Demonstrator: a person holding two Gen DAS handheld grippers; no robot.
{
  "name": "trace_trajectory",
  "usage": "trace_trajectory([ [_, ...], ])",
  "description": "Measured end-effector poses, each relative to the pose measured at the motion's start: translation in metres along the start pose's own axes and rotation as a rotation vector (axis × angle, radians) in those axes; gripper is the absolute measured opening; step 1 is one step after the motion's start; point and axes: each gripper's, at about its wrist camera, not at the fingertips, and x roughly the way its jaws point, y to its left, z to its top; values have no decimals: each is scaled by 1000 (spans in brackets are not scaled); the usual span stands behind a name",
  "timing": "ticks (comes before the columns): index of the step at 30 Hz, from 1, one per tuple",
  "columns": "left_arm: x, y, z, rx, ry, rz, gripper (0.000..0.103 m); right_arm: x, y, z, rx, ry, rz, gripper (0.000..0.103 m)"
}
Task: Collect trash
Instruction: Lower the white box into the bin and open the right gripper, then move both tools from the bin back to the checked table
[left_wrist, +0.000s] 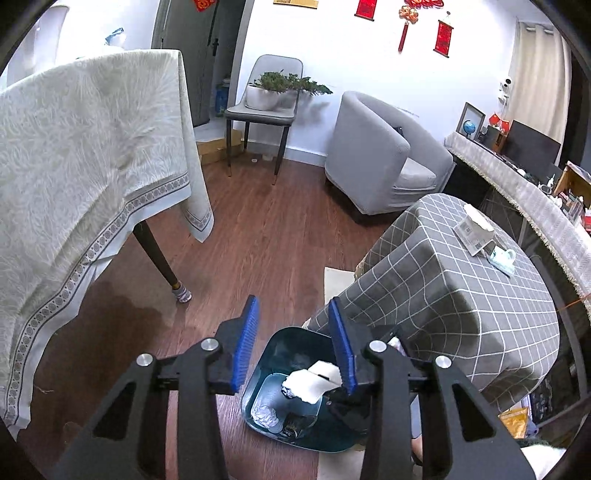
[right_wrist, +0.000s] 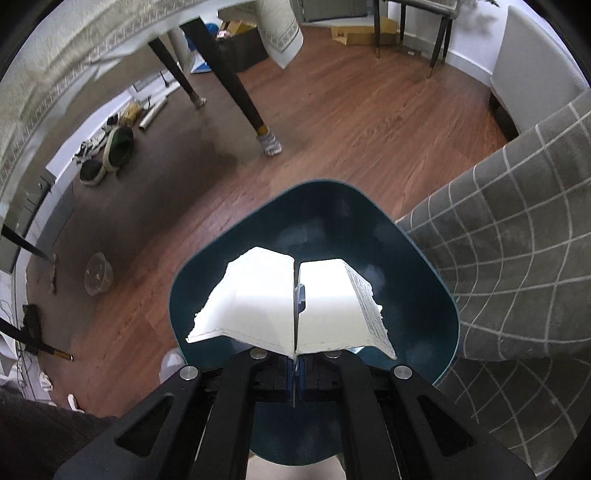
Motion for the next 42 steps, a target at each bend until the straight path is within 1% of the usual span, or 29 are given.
trace_trajectory([
  [6,-10,-10,4,8,-20,-18,41,20,-2,-11,-11,76,-13,3],
  [11,-12,-19,8,20,-31,-36,41,26,-1,-20,-36,136,-17,3],
  [12,-12,-19,9,19,-31,-38,41,26,-1,-22,-39,149,-15,5],
  [13,-11,-21,11,17,-32,-38,41,26,-2,-23,-40,158,-11,8],
  [14,-10,-22,11,15,-33,-39,41,24,-3,-25,-37,159,-11,26],
  [15,-10,-24,12,14,-34,-40,41,22,-4,-26,-33,155,-13,52],
  [16,-9,-26,14,14,-35,-42,41,17,-5,-26,-32,138,-14,58],
  [22,-11,-39,20,20,-52,-48,41,-17,-10,-21,-45,54,9,58],
  [28,-14,-57,29,32,-77,-42,46,-65,-8,-15,-69,-61,50,58],
  [33,-15,-70,36,40,-98,-42,48,-112,-6,-16,-111,-190,73,58],
  [36,-19,-77,41,39,-117,-48,50,-138,-11,-20,-119,-267,81,58],
  [42,-20,-94,48,46,-140,-44,54,-187,-32,-23,-80,-406,90,58],
])
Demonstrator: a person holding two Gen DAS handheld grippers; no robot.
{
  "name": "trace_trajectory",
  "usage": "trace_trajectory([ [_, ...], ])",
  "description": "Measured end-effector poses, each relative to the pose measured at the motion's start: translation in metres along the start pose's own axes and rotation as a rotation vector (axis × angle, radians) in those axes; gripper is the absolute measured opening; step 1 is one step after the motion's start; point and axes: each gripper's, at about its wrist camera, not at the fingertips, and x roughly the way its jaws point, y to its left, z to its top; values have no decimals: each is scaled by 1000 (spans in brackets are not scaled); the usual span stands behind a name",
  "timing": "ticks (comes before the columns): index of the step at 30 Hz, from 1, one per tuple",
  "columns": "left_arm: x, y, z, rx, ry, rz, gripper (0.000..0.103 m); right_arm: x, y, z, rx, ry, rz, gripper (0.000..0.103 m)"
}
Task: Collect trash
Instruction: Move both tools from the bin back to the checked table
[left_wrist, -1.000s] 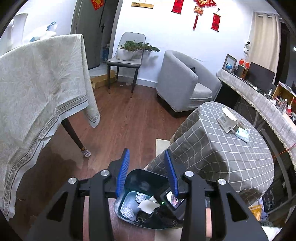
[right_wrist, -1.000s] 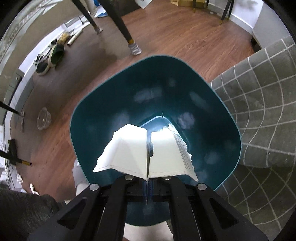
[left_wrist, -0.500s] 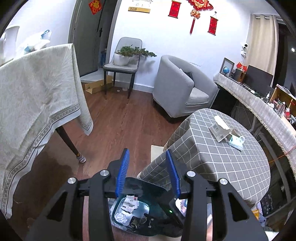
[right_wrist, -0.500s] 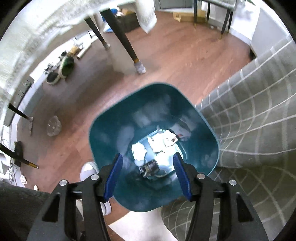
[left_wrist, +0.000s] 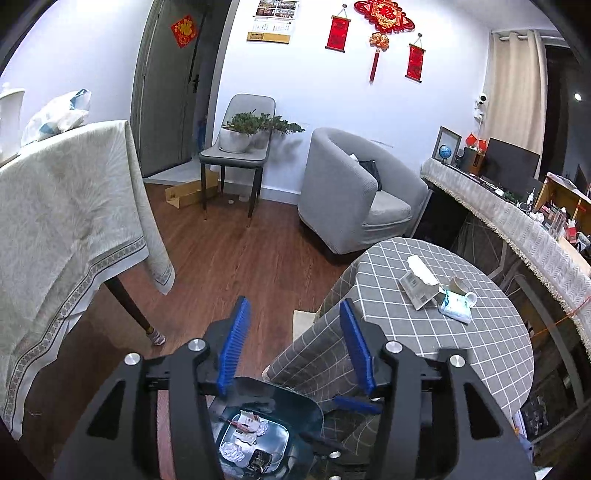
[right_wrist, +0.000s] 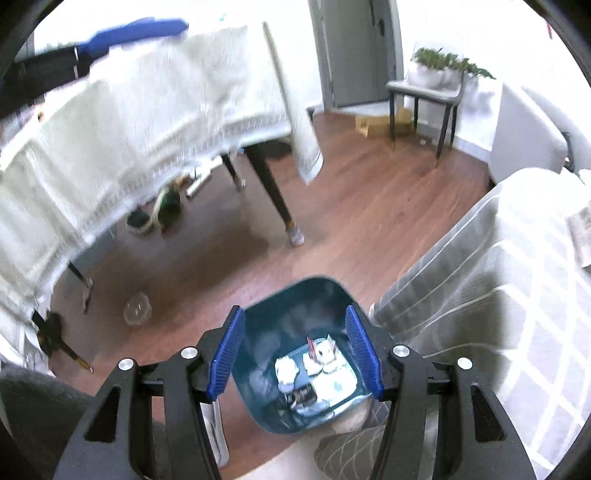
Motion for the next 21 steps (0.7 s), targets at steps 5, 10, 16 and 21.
trace_trajectory([
  [5,10,-19,0,22,7,-4,60,-32,-21,7,34,-94,-52,58],
  [10,24,-42,-3,47,21,-28,67,-60,-52,5,88,-149,-119,58],
  [16,40,-68,-7,82,42,-41,72,-81,-86,-4,156,-188,-188,62],
  [21,53,-84,-11,95,62,-51,75,-97,-114,-8,216,-216,-229,66],
])
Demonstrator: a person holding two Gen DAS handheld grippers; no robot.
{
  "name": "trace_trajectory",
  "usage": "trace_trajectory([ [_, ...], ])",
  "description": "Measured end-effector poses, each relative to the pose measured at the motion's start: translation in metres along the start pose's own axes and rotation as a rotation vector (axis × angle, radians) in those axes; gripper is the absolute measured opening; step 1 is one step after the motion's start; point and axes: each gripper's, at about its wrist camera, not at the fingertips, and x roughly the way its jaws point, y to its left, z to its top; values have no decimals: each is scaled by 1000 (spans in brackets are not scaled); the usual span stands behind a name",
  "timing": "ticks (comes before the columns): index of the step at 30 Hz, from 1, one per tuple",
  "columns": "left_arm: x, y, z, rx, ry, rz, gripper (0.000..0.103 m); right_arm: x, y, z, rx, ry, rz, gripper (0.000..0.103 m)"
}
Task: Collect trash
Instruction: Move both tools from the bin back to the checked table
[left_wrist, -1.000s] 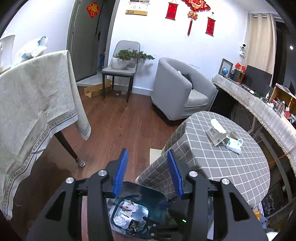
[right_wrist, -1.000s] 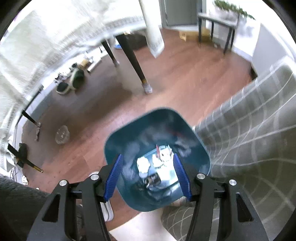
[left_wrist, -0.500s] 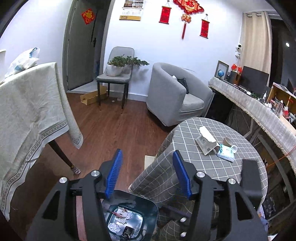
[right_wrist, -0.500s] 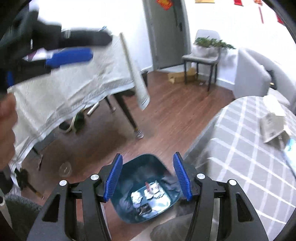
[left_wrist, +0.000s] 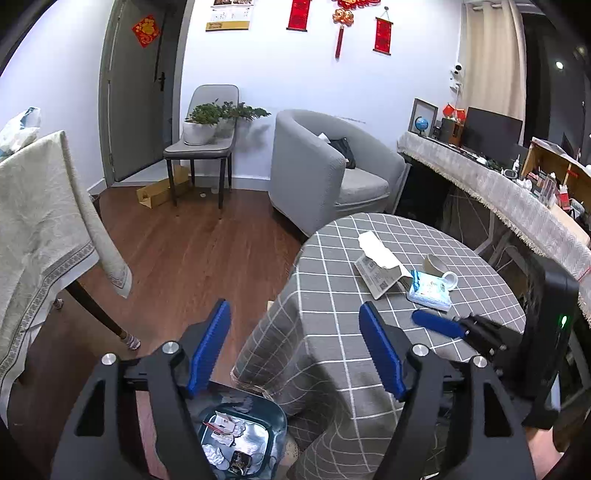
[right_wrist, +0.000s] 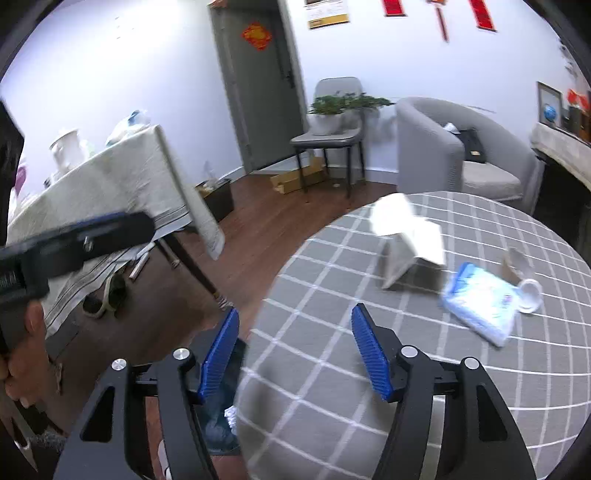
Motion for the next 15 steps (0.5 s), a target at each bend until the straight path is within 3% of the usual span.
trace_trajectory([
  [15,39,-35,12,-11,16,-41,77,-20,-76,3,61,-39,-141,74],
])
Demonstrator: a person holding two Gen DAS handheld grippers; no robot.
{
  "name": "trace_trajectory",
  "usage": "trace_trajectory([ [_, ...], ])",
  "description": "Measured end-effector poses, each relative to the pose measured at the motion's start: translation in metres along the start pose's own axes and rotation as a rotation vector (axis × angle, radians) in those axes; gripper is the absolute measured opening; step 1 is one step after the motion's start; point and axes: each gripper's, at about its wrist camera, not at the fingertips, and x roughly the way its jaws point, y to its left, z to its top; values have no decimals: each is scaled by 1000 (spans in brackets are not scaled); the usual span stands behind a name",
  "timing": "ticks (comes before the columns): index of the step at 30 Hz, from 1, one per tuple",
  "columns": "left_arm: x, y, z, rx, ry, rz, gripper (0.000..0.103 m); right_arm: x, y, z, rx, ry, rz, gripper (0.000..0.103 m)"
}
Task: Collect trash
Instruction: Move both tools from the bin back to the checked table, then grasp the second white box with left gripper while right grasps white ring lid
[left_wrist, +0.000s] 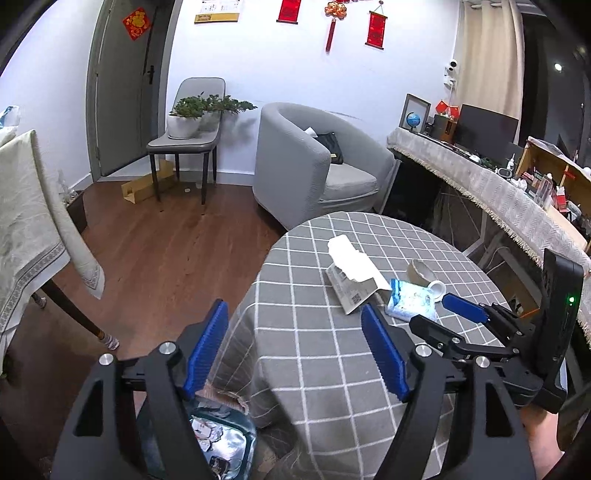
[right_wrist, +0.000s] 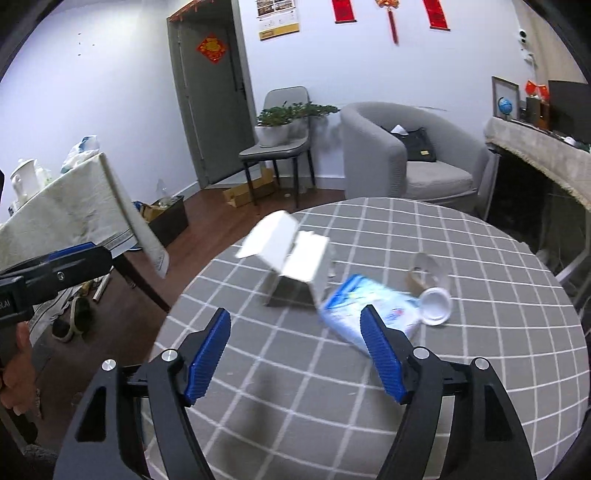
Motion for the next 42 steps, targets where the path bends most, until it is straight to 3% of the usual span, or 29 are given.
trace_trajectory([
  [13,55,-36,8,-15,37,-53,77,-3,-58,11,68,-15,-43,77],
  [21,92,-53,11,-50,61,-87,73,11,-96,12,138,48,-44,77],
  [26,113,-59,11,-86,86,-72,58,13,-115,11,174,70,-49,77],
  [29,120,-62,13,-96,88,-64,54,17,-131,8,214,91,-37,77],
  [40,131,-53,22,-145,72,-54,25,30,-144,9,232,142,-1,77],
  [42,133,-53,22,-144,77,-57,20,32,-140,10,215,144,6,69],
])
